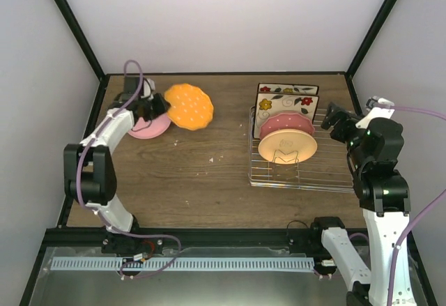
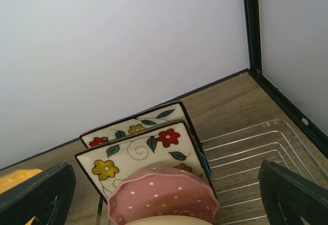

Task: Unload the plates from the dish rack

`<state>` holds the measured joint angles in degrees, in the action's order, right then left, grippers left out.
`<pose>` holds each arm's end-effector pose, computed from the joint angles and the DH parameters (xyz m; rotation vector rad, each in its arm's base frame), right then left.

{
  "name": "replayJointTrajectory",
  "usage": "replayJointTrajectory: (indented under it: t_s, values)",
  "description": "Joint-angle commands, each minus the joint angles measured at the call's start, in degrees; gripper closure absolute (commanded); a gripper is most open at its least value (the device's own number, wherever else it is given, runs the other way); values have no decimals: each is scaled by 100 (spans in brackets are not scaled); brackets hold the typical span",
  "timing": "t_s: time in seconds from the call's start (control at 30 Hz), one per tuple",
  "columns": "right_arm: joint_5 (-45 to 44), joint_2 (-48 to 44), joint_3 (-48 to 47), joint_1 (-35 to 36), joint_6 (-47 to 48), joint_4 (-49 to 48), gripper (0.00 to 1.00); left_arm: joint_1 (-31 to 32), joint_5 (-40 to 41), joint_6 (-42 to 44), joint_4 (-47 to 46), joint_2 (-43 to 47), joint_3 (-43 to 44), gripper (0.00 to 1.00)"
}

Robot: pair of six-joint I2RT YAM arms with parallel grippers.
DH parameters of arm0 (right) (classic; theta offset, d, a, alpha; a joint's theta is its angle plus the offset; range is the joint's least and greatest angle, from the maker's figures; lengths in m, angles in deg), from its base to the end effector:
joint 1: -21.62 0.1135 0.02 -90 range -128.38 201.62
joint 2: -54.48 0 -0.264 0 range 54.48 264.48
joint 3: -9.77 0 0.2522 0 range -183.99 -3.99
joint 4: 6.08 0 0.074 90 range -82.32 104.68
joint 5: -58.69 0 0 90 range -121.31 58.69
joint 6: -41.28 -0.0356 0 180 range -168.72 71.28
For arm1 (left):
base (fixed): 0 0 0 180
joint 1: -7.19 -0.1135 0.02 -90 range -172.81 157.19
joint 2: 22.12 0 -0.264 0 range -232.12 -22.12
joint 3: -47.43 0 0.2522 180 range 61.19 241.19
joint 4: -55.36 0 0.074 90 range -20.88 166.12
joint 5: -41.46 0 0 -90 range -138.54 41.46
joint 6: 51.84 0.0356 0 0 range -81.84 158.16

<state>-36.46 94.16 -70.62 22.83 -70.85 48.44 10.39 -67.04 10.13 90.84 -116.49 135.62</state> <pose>0.1143 -0.0008 0.4204 0.3923 1.7728 0.2078 0.3701 -0.0320 0.2780 -0.3350 2.3149 -0.6477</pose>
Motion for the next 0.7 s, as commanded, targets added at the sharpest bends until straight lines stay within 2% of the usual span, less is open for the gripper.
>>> replayJointTrajectory:
  t_s: [0.0, 0.17, 0.4, 0.67]
  values:
    - [-33, -49, -317, -33, -30, 119, 0, 275, -1367, -1163, -1497, -78, -170, 96]
    - [-145, -35, -572, -33, -13, 340, 0, 470, -1541, -1582, -1762, -643, -352, 96]
    - [-333, -78, -845, -33, -68, 692, 0, 641, -1437, -1680, -1687, -1370, -62, 96]
    - [-514, -250, -904, -33, -158, 933, 0, 682, -1178, -1668, -1445, -1660, -123, 96]
